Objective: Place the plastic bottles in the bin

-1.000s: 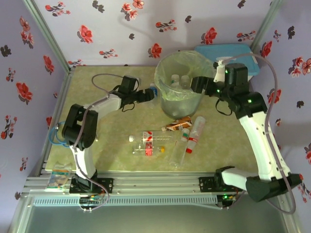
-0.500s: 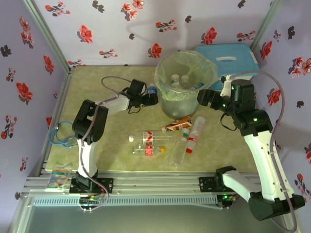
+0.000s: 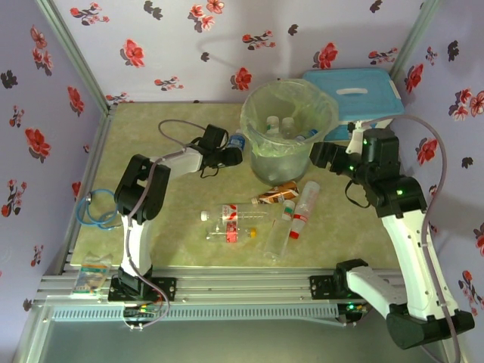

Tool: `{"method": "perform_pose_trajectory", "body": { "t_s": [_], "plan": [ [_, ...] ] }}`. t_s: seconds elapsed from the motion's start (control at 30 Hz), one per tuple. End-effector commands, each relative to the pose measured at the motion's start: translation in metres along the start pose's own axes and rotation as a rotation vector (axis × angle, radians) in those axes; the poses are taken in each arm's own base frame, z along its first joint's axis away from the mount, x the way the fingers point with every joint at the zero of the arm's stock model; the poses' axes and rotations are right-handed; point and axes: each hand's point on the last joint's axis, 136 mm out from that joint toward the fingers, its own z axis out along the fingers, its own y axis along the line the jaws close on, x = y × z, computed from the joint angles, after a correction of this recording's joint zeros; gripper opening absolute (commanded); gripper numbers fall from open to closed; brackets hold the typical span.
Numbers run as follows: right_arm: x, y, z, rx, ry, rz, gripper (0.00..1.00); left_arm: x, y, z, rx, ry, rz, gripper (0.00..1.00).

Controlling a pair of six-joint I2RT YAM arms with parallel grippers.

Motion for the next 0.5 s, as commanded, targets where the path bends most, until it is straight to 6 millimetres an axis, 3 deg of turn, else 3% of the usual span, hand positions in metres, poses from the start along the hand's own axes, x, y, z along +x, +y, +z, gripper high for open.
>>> {"method": "perform_pose_trajectory", "body": {
  "t_s": [0.0,0.17,0.3,0.47],
  "plan": [
    [-0.003,-0.004,-0.007,0.022,-0.022,-0.012,0.84,-0.005,-0.002,-0.008,-0.013,-0.02,0.022,0.51],
    [-0.025,0.012,-0.013,-0.024,-0.052,-0.033,0.84,-0.013,-0.01,-0.038,0.011,-0.072,0.051,0.5],
    [-0.05,0.04,-0.019,-0.134,-0.091,-0.031,0.83,-0.021,-0.013,-0.08,0.035,-0.164,0.073,0.5],
    [-0.064,0.081,-0.01,-0.267,-0.092,-0.052,0.83,-0.021,-0.013,-0.136,0.114,-0.289,0.057,0.42]
  ]
}}
